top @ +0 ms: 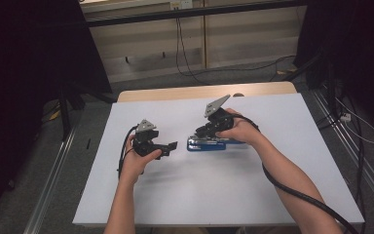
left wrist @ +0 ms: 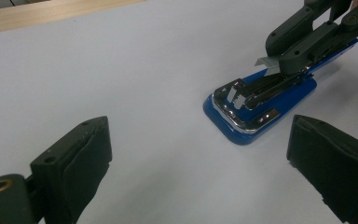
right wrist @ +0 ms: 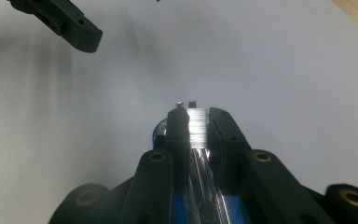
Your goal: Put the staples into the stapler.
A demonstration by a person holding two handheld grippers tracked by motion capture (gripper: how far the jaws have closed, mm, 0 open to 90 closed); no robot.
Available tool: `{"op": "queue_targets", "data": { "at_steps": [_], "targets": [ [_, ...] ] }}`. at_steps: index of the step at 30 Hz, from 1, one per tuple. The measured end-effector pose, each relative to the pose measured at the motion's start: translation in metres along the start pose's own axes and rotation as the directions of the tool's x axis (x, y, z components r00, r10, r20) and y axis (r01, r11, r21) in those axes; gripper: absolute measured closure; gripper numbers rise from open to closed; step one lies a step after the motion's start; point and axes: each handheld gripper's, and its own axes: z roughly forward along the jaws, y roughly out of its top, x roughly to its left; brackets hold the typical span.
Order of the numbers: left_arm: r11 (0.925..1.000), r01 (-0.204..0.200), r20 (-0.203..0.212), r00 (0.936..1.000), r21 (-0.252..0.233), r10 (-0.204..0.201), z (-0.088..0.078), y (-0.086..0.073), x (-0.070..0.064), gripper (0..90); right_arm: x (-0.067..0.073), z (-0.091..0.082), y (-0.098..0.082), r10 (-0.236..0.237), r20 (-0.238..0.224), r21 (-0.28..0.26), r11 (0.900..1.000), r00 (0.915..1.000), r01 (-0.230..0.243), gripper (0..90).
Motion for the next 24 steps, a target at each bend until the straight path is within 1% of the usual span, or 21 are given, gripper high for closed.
{"op": "queue_targets", "data": {
  "at_steps": [10,13,17,24],
  "targets": [
    [1.0,0.004,-0.001,1.0,0.001,-0.004,0.0,-0.001,0.0,6.7,-0.004,0.005,0.001,-0.02,-0.036,0.015,1.0,0.9992,0.02,79.3],
    [1.0,0.002,-0.003,1.0,0.002,-0.002,0.0,-0.001,0.001,6.7,-0.005,0.008,0.002,-0.028,-0.036,0.022,0.999,0.9989,0.029,79.3],
    [0.9999,0.012,-0.003,0.9999,0.006,-0.012,-0.001,-0.002,0.001,6.7,-0.007,0.011,0.002,-0.041,-0.035,0.02,0.999,0.9986,0.041,79.3],
    [0.9999,0.01,-0.004,0.9999,0.007,-0.01,0.0,-0.003,0.002,6.7,-0.008,0.014,0.0,-0.056,-0.058,0.027,0.998,0.9967,0.058,79.3]
  ]
}}
